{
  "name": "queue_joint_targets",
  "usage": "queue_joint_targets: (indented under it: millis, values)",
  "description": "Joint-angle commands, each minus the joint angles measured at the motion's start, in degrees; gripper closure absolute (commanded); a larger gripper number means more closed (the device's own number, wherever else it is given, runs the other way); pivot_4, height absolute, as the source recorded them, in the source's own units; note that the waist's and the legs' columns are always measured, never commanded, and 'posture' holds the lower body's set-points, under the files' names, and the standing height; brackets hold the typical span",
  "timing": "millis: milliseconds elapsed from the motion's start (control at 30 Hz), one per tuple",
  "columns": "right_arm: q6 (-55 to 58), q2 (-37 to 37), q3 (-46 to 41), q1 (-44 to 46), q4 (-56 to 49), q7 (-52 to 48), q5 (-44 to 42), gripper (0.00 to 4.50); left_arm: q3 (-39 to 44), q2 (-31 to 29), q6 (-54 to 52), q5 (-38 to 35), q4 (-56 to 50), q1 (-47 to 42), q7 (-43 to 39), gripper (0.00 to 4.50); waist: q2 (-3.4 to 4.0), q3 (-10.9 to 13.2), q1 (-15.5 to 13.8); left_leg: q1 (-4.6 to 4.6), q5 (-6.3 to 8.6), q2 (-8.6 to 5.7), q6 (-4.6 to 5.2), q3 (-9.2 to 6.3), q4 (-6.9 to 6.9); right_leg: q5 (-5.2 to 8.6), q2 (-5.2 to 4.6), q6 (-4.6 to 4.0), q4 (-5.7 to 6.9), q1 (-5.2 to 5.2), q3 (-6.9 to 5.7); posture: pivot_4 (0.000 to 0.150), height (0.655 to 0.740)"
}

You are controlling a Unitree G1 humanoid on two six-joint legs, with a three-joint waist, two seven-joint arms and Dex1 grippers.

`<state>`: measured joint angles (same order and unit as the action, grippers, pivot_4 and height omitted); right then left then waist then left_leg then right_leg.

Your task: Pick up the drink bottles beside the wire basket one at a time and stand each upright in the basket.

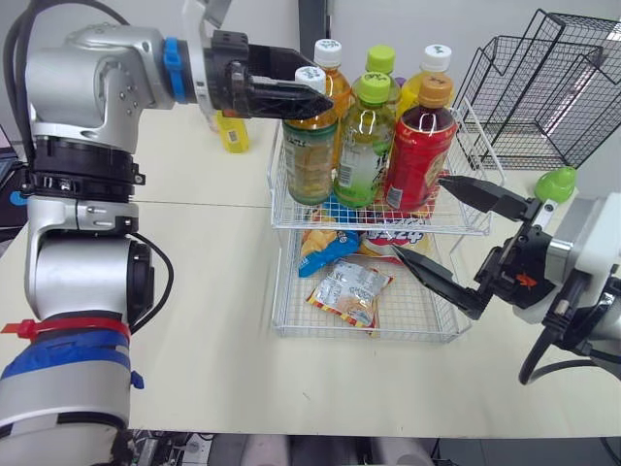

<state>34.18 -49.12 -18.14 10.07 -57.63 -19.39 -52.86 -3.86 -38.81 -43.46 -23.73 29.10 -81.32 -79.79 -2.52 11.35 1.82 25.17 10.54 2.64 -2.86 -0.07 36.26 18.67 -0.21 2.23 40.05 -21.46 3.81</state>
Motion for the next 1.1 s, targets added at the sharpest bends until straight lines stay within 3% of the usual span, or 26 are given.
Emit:
queue_joint_targets:
  millis: [33,167,333,433,567,667,767,967,1100]
  values:
    - [-0.86,-0.51,-1.42,0.3,-0.86,0.52,-0.27,0.0,1.49,-2.26,1.11,0.1,-0.32,-2.65,-1.46,0.03,0.0,0.0,0.0,0.0,0.0,0.0,0.0,0.01,0.0,0.0,0.0,0.0,0.0,0.0,0.01,0.15,0.736]
    - [-0.51,-1.11,-3.56,-0.53,-1.04,0.85,-1.54,0.0,1.97,-4.51,0.89,-0.23,-0.17,-3.05,-2.7,0.03,0.0,0.0,0.0,0.0,0.0,0.0,0.0,0.0,0.0,0.0,0.0,0.0,0.0,0.0,0.0,0.15,0.736]
    - [1.16,-5.59,-13.69,-3.21,1.66,-1.4,-10.2,0.0,4.88,-8.55,0.16,-0.79,0.82,-2.87,-1.96,0.03,0.0,0.0,0.04,0.0,0.0,0.01,0.0,0.0,0.0,0.0,-0.01,0.0,0.0,0.0,-0.01,0.15,0.736]
    - [2.4,-8.87,-19.87,-3.53,5.56,-2.87,-14.62,0.0,7.36,-10.41,0.71,-0.24,1.45,-1.56,1.9,0.03,0.0,0.0,0.01,-0.06,0.0,0.02,0.0,0.01,-0.01,0.0,-0.01,0.0,0.0,0.06,-0.01,0.15,0.736]
    - [3.97,-11.54,-29.19,-5.12,12.39,-6.95,-14.13,0.0,11.75,-14.56,4.98,2.42,1.16,5.05,9.89,0.03,0.05,-0.03,0.06,-0.15,0.01,0.02,0.01,0.04,-0.01,0.0,-0.02,0.0,0.0,0.14,0.02,0.15,0.736]
    - [1.5,-11.06,-29.85,-3.71,18.7,-7.56,-8.68,0.0,13.5,-16.02,11.33,5.46,0.47,12.18,15.84,0.03,0.05,-0.04,0.02,-0.24,0.0,0.05,0.01,0.06,-0.02,0.0,-0.02,0.0,0.03,0.18,0.06,0.15,0.736]
    - [-5.29,-8.81,-23.78,-0.96,26.53,-7.22,2.17,0.0,16.02,-15.65,18.6,8.57,-0.28,21.61,23.69,0.03,0.06,-0.05,0.0,-0.26,0.0,0.05,0.01,0.08,0.06,-0.01,-0.04,0.01,0.07,0.2,0.07,0.15,0.736]
    - [-19.63,-3.03,-11.06,2.52,44.51,-10.06,20.85,0.0,20.45,-9.13,30.2,13.76,-7.2,43.05,41.06,0.03,0.07,-0.06,0.01,-0.26,0.01,0.08,0.02,0.16,0.09,-0.02,-0.18,0.01,0.14,0.15,0.16,0.15,0.736]
    - [-30.96,2.09,-6.73,0.38,56.75,-9.48,31.75,0.0,21.03,-3.57,37.49,15.78,-7.23,50.55,48.79,0.03,0.06,-0.06,-0.53,-0.2,0.01,0.06,0.02,0.15,0.09,-0.02,-0.26,0.01,0.16,0.12,0.12,0.15,0.736]
